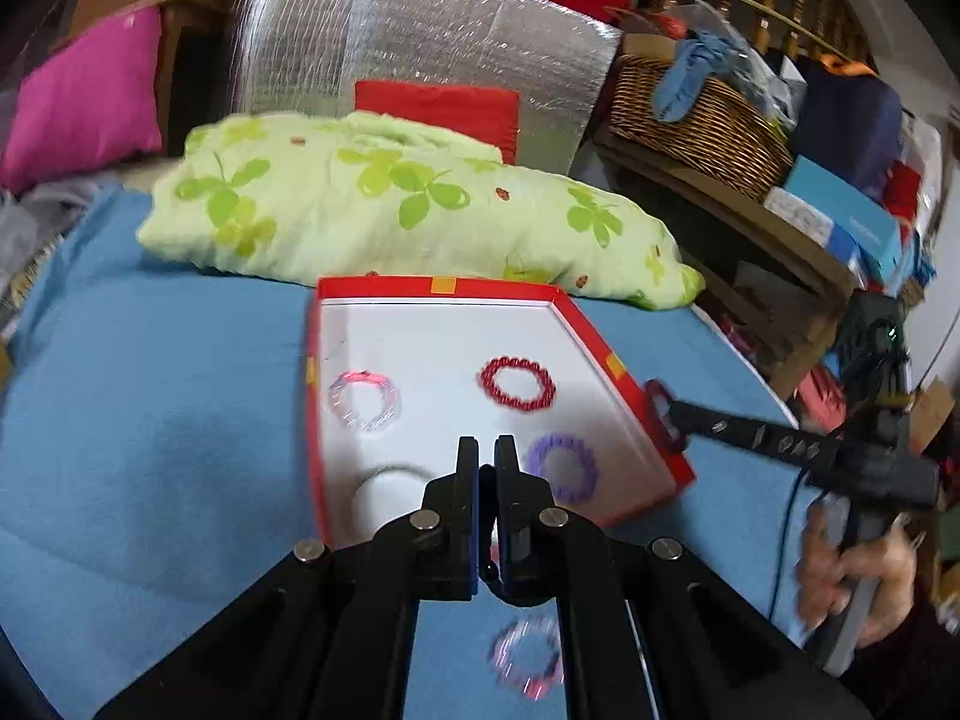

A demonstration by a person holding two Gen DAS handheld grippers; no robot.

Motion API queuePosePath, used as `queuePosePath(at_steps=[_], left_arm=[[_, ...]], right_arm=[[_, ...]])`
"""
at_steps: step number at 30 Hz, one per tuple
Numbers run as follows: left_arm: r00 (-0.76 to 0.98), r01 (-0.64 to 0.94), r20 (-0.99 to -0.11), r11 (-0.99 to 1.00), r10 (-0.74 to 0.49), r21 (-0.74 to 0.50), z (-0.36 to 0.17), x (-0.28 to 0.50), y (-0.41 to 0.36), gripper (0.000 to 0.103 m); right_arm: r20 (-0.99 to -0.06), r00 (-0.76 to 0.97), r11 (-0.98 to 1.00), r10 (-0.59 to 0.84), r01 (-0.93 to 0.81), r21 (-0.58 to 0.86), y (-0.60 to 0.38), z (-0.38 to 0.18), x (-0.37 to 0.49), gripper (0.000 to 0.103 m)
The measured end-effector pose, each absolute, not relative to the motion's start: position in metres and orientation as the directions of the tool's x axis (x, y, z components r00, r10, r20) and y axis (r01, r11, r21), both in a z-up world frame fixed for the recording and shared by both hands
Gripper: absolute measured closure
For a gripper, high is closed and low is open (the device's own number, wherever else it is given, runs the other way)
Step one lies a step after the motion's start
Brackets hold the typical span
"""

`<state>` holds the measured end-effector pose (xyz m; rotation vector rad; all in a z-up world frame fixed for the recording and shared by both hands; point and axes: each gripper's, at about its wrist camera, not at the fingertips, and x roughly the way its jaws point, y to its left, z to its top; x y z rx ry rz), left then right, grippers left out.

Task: Organize jewelry
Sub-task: 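Carry the dark red ring and black cord over the red tray with both tools, then open the left tool to drop the black cord while the right tool releases the ring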

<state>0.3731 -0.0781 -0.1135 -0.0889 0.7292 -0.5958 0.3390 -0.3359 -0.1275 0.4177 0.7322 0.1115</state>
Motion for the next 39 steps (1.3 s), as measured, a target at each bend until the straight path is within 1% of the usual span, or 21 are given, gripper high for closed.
queuePosePath(at_steps=[5,7,11,14,21,27,31,32,33,34,35,39], left_arm=[[0.598,0.455,-0.608,0.846,-0.522,-0.278,-0.117,0.413,-0.1,0.098],[0.589,0.446,-0.62,0.848,-0.519,-0.287,-0.122,0.428,-0.107,0.098],[0.569,0.451,-0.652,0.853,-0.5,-0.261,-0.133,0.443,-0.121,0.098],[0.553,0.456,-0.669,0.853,-0.496,-0.254,-0.141,0.452,-0.127,0.098],[0.52,0.472,-0.698,0.847,-0.493,-0.246,-0.154,0.465,-0.138,0.098],[0.502,0.478,-0.705,0.84,-0.501,-0.256,-0.16,0.473,-0.138,0.098],[0.519,0.467,-0.698,0.848,-0.493,-0.251,-0.158,0.476,-0.134,0.098],[0.527,0.467,-0.689,0.847,-0.497,-0.253,-0.156,0.475,-0.133,0.091],[0.531,0.465,-0.683,0.846,-0.501,-0.259,-0.154,0.474,-0.132,0.074],[0.541,0.463,-0.677,0.849,-0.499,-0.255,-0.152,0.473,-0.13,0.065],[0.553,0.464,-0.67,0.851,-0.495,-0.246,-0.15,0.471,-0.13,0.053],[0.588,0.478,-0.649,0.855,-0.482,-0.201,-0.138,0.461,-0.127,0.052]], right_arm=[[-0.673,0.707,0.916,0.217,0.091,0.391,-0.34,-0.136,0.398,0.097],[-0.693,0.695,0.921,0.192,0.117,0.373,-0.343,-0.138,0.42,0.097],[-0.726,0.672,0.923,0.145,0.173,0.344,-0.349,-0.145,0.458,0.097],[-0.744,0.656,0.924,0.128,0.193,0.329,-0.351,-0.149,0.475,0.097],[-0.764,0.631,0.894,0.135,0.254,0.368,-0.362,-0.162,0.509,0.097],[-0.772,0.619,0.87,0.145,0.291,0.397,-0.365,-0.172,0.525,0.094],[-0.777,0.618,0.881,0.122,0.293,0.372,-0.362,-0.17,0.527,0.094],[-0.775,0.62,0.882,0.118,0.293,0.368,-0.363,-0.169,0.527,0.094],[-0.775,0.621,0.881,0.117,0.295,0.369,-0.364,-0.167,0.526,0.094],[-0.775,0.62,0.878,0.121,0.297,0.375,-0.366,-0.166,0.524,0.094],[-0.772,0.623,0.874,0.127,0.298,0.384,-0.367,-0.164,0.522,0.094],[-0.755,0.64,0.869,0.139,0.288,0.403,-0.37,-0.155,0.508,0.094]])
